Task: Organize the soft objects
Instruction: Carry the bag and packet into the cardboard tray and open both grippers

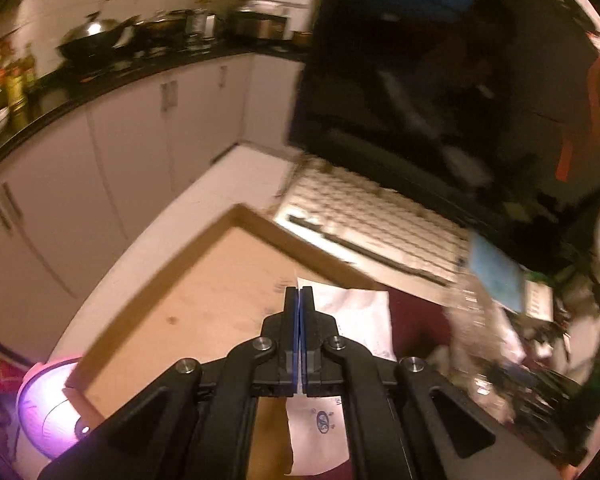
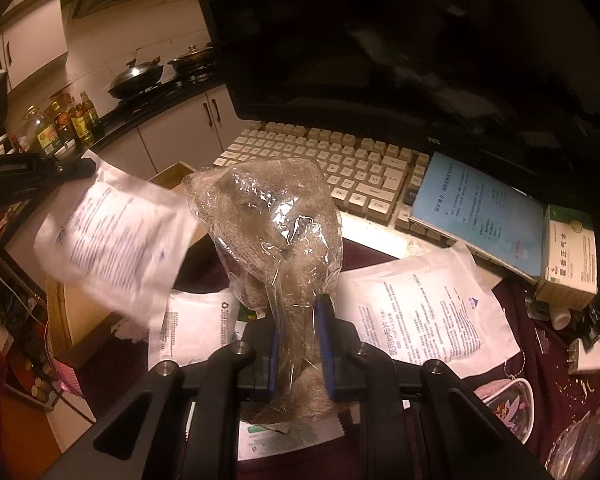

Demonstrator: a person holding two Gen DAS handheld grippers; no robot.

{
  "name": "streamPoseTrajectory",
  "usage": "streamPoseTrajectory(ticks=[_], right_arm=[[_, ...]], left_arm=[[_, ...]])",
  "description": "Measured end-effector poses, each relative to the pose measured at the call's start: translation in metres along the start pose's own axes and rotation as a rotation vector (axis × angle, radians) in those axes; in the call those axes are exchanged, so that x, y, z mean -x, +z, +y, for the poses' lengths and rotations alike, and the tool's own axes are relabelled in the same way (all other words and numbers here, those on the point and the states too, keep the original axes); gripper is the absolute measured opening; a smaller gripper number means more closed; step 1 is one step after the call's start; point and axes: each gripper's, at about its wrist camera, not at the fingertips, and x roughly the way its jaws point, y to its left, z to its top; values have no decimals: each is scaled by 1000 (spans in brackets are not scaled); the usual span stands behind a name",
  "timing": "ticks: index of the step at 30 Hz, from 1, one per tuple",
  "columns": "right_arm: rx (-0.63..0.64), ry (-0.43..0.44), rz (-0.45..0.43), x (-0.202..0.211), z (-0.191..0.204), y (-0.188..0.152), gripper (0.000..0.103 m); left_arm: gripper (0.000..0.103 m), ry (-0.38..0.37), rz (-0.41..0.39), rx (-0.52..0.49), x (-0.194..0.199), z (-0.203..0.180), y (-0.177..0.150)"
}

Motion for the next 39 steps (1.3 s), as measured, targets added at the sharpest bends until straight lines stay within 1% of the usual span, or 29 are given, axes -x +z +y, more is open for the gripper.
streamPoseTrajectory(ticks=[3, 7, 11, 14, 18, 20, 26, 30, 33, 36, 39], right_arm=[[24, 2, 6, -4, 7, 4, 18], [63, 4, 10, -10, 18, 14, 18], [109, 23, 21, -19, 33, 28, 18], [150, 44, 31, -30, 47, 41, 18], [187, 93, 56, -49, 66, 59, 18], [198, 121, 75, -62, 75, 66, 18], [223, 188, 121, -103, 105, 81, 18], [228, 189, 157, -128, 115, 80, 18], [231, 178, 177, -141, 115, 76, 18], [239, 168, 177, -147, 115, 76, 18], [250, 162, 173, -151, 119, 79, 18]], left_arm=[[0, 62, 28, 32, -17, 22, -1], [0, 102, 73, 75, -36, 42, -7], [0, 138, 75, 90, -40, 55, -6], [0, 153, 82, 91, -46, 61, 0], [0, 163, 102, 91, -59, 67, 6], [0, 164, 112, 87, -67, 67, 8], [0, 182, 132, 72, -78, 67, 10], [0, 195, 146, 66, -86, 67, 13], [0, 211, 163, 67, -94, 69, 14], [0, 230, 180, 61, -100, 70, 13], [1, 234, 181, 62, -101, 72, 12]])
